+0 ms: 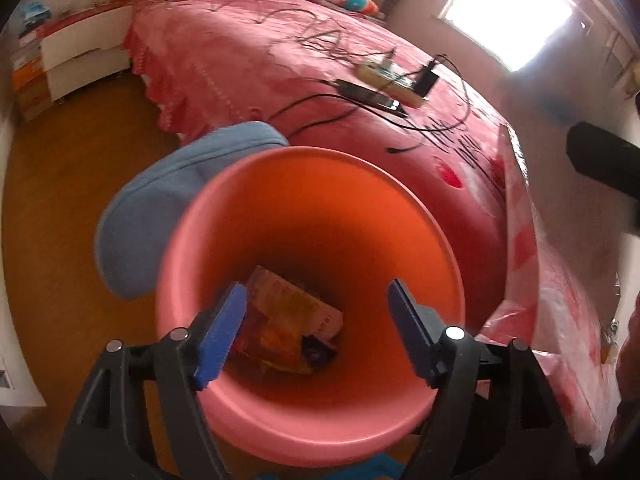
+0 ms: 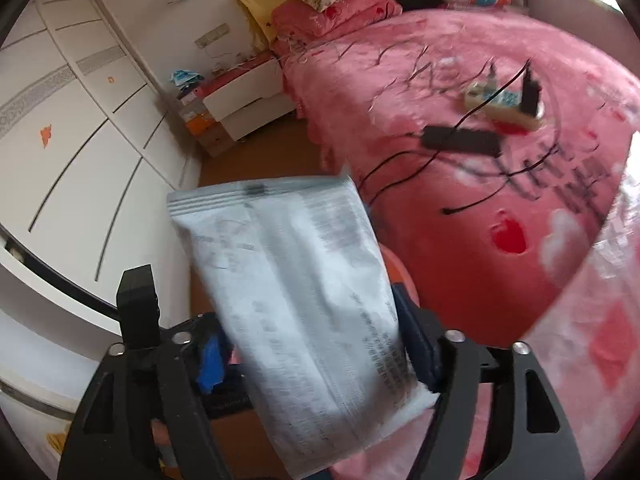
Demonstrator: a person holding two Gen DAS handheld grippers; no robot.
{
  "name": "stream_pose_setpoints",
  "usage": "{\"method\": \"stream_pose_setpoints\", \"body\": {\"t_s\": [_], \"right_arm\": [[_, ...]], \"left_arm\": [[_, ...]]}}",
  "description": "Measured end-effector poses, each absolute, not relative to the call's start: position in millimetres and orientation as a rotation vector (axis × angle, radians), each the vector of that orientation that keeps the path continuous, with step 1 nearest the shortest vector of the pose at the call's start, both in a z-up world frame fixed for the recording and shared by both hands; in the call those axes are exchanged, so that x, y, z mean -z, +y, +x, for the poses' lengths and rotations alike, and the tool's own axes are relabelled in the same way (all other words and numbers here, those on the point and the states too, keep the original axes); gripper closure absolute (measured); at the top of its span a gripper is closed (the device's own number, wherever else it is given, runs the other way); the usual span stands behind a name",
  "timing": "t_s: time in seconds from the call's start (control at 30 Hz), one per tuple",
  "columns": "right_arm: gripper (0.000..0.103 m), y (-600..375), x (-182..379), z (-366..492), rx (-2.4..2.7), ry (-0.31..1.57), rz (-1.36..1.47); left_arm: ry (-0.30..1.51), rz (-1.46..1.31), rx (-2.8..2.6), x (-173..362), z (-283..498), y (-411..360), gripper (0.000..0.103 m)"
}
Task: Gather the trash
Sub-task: 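Open the left tool over the bin while right tool releases the white packet, then move both open tools back toward the remaining trash on the table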
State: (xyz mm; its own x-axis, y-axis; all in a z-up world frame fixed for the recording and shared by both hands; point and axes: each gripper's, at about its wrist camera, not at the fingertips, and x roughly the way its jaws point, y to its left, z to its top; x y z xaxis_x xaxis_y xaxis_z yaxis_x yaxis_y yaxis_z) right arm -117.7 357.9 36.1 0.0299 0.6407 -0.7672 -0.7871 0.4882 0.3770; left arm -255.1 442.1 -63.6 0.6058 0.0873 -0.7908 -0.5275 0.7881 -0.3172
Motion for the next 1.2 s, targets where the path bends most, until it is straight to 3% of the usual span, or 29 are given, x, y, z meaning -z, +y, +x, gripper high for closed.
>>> {"method": "stream_pose_setpoints", "body": {"t_s": [1.2], "right_arm": [[0.011, 215, -54, -107, -0.740, 0.880, -0.118]], "left_arm": [[0.816, -0.483, -0.309, 10, -240, 396, 0.019]]}}
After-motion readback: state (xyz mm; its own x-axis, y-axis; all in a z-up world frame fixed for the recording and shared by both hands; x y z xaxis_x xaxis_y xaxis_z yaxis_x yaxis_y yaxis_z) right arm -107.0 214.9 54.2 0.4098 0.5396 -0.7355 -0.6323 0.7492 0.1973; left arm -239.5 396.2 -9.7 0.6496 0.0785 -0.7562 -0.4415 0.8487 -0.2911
